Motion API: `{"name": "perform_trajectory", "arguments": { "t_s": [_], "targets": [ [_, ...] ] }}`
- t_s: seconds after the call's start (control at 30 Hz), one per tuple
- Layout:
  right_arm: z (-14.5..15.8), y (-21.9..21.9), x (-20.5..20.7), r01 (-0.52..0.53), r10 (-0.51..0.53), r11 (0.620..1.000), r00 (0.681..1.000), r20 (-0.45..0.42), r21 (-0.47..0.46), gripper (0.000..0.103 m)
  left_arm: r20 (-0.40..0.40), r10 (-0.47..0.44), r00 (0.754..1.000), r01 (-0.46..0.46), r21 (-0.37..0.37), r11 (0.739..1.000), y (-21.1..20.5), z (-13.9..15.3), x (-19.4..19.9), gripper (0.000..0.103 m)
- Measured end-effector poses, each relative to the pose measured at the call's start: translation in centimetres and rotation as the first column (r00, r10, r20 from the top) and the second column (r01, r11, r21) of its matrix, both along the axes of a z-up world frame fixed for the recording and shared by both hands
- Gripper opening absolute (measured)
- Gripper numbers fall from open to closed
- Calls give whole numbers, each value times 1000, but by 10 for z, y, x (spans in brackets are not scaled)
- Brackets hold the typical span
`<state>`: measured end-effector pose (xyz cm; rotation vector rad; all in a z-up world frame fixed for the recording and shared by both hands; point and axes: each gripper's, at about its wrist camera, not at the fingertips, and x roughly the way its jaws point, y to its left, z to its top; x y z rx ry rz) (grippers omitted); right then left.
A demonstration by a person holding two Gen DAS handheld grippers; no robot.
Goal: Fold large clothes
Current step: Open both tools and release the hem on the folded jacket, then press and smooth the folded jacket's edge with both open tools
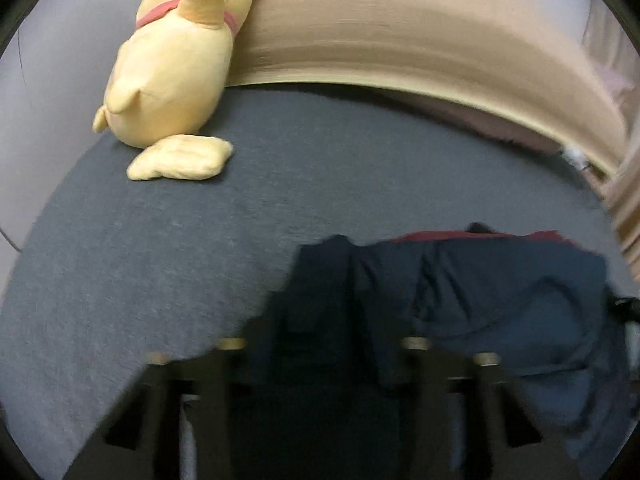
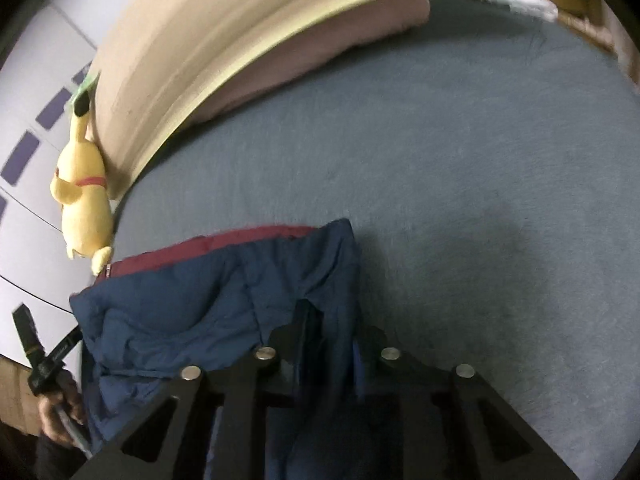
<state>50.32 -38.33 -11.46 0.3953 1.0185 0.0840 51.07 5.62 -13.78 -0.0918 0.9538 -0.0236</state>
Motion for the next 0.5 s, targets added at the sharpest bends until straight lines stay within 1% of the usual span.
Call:
{"name": "perform_trajectory", "arguments": {
  "t_s": [0.03, 0.07, 0.1, 0.13, 0.17, 0.23, 0.27, 0.33, 0.37, 0.4, 0.43, 0.47, 0.5],
  "targets": [
    [11, 6, -3, -10, 12, 999, 999, 31, -43, 11, 1, 13, 1000, -13, -10, 1000, 4, -3, 3, 26],
    [17, 6, -7, -2, 6, 998, 998, 59, -55, 10, -10, 31, 999, -31, -21, 999, 9, -7, 7, 25],
    [17, 3, -7, 8, -4, 999, 998, 65, -53, 10, -26, 50, 998, -51, -24, 998, 12, -12, 12, 25],
    [8, -5, -3, 29, -28, 999, 999, 35, -37, 10, -52, 66, 996, -68, -32, 997, 15, -22, 17, 26],
    [-5, -7, 2, 45, -45, 998, 999, 5, -39, 10, -61, 72, 996, -74, -28, 997, 16, -27, 20, 26],
    [-20, -3, 5, 48, -50, 997, 998, -25, -67, 10, -45, 71, 996, -70, 27, 997, 11, -30, 22, 26],
    [-27, 0, 6, 55, -57, 996, 998, -38, -69, 10, -39, 63, 997, -60, 69, 996, 6, -29, 23, 27],
    [-29, 0, 7, 77, -80, 995, 996, -47, -64, 12, -34, 65, 997, -61, 113, 992, 1, -27, 23, 30],
    [-27, 0, 7, 85, -89, 994, 995, -48, -75, 19, -28, 65, 997, -61, 119, 991, -1, -24, 21, 29],
    [-24, 0, 6, 85, -89, 993, 995, -43, -87, 22, -16, 64, 998, -61, 125, 990, -1, -18, 18, 29],
    [-18, 1, 3, 87, -92, 990, 995, -37, -111, 38, 0, 62, 998, -62, 125, 990, 0, -11, 13, 32],
    [-12, -1, -2, 96, -100, 987, 995, -22, -133, 68, 17, 69, 997, -70, 128, 989, 2, -2, 8, 41],
    [-3, -3, -8, 117, -118, 982, 993, 4, -147, 78, 46, 81, 996, -86, 127, 988, 6, 10, 3, 45]
  ]
}}
